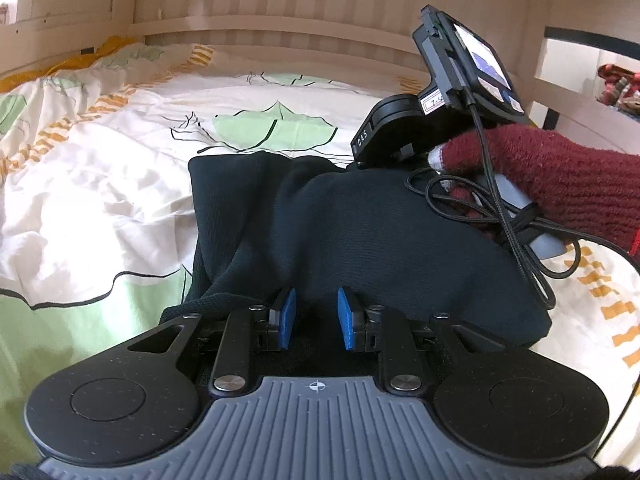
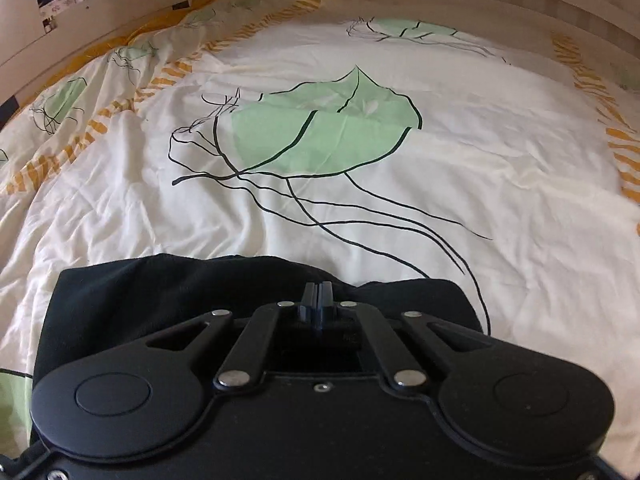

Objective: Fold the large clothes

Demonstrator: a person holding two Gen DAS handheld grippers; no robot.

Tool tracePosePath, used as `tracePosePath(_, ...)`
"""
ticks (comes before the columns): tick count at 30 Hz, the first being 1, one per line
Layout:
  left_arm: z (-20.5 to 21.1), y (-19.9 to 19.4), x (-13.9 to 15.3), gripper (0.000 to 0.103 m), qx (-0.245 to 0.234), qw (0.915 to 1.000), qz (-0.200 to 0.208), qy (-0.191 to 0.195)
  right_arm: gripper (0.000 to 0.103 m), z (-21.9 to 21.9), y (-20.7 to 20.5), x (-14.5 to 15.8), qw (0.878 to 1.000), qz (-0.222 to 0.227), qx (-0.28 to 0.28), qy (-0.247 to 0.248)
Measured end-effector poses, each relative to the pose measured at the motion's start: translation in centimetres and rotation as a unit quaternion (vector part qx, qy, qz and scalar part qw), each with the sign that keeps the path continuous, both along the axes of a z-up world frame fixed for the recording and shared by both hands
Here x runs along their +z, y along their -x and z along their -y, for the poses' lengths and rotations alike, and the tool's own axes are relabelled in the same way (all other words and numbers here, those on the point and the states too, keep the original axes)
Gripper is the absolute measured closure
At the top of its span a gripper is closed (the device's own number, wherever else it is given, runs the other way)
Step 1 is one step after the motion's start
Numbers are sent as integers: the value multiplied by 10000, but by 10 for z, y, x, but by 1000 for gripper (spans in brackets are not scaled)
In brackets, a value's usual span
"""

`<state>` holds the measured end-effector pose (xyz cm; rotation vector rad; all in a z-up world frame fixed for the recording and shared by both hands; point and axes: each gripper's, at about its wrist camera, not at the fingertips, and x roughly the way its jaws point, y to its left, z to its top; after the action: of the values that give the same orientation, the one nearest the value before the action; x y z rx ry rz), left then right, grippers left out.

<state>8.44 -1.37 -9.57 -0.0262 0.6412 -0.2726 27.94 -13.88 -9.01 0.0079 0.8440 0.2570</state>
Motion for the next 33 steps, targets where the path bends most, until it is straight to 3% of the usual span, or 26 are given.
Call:
tracePosePath(2, -2, -1, 1, 80, 7, 10000, -3, 34, 103, 4, 2, 2, 9999, 73, 4, -145)
tracePosePath(5, -4, 0, 2, 79, 14, 9999, -5, 112, 89, 11, 8, 9, 9986, 293, 67, -440)
tracePosePath(7, -4, -2, 3, 78, 11, 9999, 2, 120, 58, 13, 15, 15, 9970, 451, 128, -624)
tracePosePath(8, -4, -2, 4, 78, 5, 9999, 0, 118, 52, 14, 20, 19, 9957, 561, 194, -710)
tracePosePath(10, -4, -3, 5, 76, -6, 9999, -6, 120, 22, 11, 31, 27, 9945, 811, 222, -630)
tracePosePath(14, -2, -4, 7, 72, -47, 10000, 21, 57, 12, 15, 50, 40, 9920, 1127, 87, -566)
tracePosePath(15, -1, -4, 8, 68, -49, 10000, 53, 41, 3, 18, 53, 41, 9916, 1152, -5, -588)
tracePosePath(17, -1, -3, 10, 59, 18, 9999, 160, -23, 0, 26, 63, 44, 9903, 1231, -276, -588)
tracePosePath(18, 0, -2, 12, 45, 74, 9997, 223, -70, 0, 29, 67, 45, 9896, 1254, -400, -580)
tracePosePath(19, 0, -1, 15, 12, 116, 9995, 293, -99, 0, 34, 71, 46, 9888, 1271, -529, -581)
tracePosePath(20, -1, -1, 18, 0, 120, 9993, 352, -87, 0, 38, 75, 47, 9882, 1261, -640, -589)
tracePosePath(27, -7, -2, 38, 0, 452, 9979, 464, -92, 0, 61, 106, 47, 9833, 1229, -1225, -546)
tracePosePath(33, -10, 4, 55, 0, 504, 9984, 240, -75, 0, 70, 142, 53, 9794, 1277, -1486, -479)
